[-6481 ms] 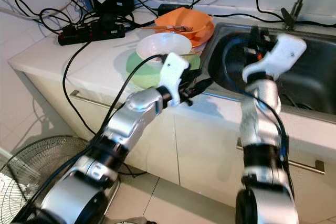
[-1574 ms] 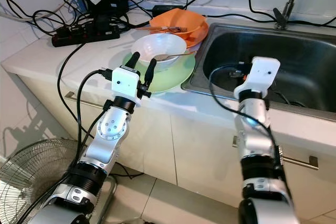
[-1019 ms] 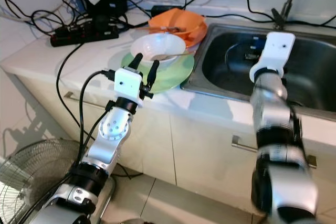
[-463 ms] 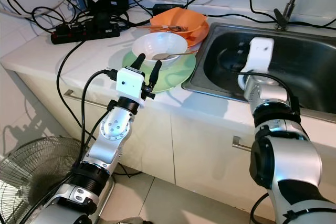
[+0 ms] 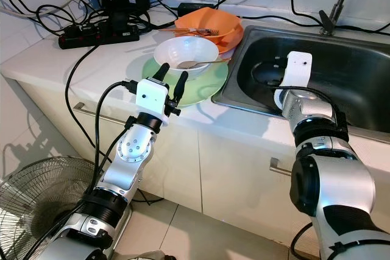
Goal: Kitchen organization
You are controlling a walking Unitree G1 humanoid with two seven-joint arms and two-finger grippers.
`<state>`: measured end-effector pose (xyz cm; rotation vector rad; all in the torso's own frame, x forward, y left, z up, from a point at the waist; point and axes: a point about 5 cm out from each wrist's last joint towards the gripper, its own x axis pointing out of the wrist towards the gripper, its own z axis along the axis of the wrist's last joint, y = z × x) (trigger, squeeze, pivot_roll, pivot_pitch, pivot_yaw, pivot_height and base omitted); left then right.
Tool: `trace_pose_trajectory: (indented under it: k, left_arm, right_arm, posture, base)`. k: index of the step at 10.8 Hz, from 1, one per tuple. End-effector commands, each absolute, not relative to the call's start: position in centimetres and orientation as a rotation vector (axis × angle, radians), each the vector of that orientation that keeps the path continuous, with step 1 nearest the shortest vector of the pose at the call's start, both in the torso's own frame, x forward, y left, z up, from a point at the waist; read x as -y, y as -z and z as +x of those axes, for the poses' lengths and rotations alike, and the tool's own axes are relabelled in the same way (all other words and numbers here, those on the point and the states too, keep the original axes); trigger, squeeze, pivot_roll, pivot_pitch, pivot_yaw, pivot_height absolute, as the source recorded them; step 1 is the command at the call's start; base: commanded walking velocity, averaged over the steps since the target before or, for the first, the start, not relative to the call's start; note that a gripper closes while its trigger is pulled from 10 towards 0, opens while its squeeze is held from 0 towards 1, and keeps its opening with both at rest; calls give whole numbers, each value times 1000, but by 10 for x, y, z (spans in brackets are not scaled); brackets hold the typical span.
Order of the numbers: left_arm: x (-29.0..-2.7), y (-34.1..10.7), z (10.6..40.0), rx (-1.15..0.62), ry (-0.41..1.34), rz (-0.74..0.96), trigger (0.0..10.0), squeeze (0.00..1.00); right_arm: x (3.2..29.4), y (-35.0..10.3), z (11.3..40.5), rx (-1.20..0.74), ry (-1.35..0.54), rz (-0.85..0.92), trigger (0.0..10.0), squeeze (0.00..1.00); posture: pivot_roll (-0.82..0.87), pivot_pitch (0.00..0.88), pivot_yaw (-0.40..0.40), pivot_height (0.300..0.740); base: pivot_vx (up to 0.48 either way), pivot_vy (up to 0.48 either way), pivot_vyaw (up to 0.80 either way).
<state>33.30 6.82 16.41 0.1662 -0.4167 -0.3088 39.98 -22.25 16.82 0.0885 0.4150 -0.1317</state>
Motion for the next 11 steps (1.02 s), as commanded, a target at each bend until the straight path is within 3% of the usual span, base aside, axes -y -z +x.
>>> trace_pose_trajectory:
  k: [1, 2, 6, 9, 11]
  left_arm:
    - [-66, -169, 336, 422, 322, 177, 10000, 0]
    - [-67, -169, 336, 423, 321, 178, 10000, 0]
    - [-70, -168, 334, 425, 315, 182, 10000, 0]
    - [-70, -168, 333, 425, 331, 190, 10000, 0]
    - [-67, -169, 334, 424, 348, 197, 10000, 0]
  right_arm:
    - [221, -174, 402, -414, 120, 84, 10000, 0]
    - [220, -175, 403, -400, 122, 80, 10000, 0]
    - [223, -215, 406, 67, 207, 69, 10000, 0]
    - [200, -193, 383, 275, 182, 37, 10000, 0]
    - [188, -177, 369, 304, 164, 34, 10000, 0]
  posture:
    - [45, 0, 28, 740]
    - [47, 0, 28, 740]
    - [54, 0, 44, 740]
    - [46, 0, 58, 740]
    - [41, 0, 65, 740]
  base:
    - [0, 0, 0]
    - [0, 0, 0]
    - [0, 0, 0]
    - [0, 0, 0]
    - [0, 0, 0]
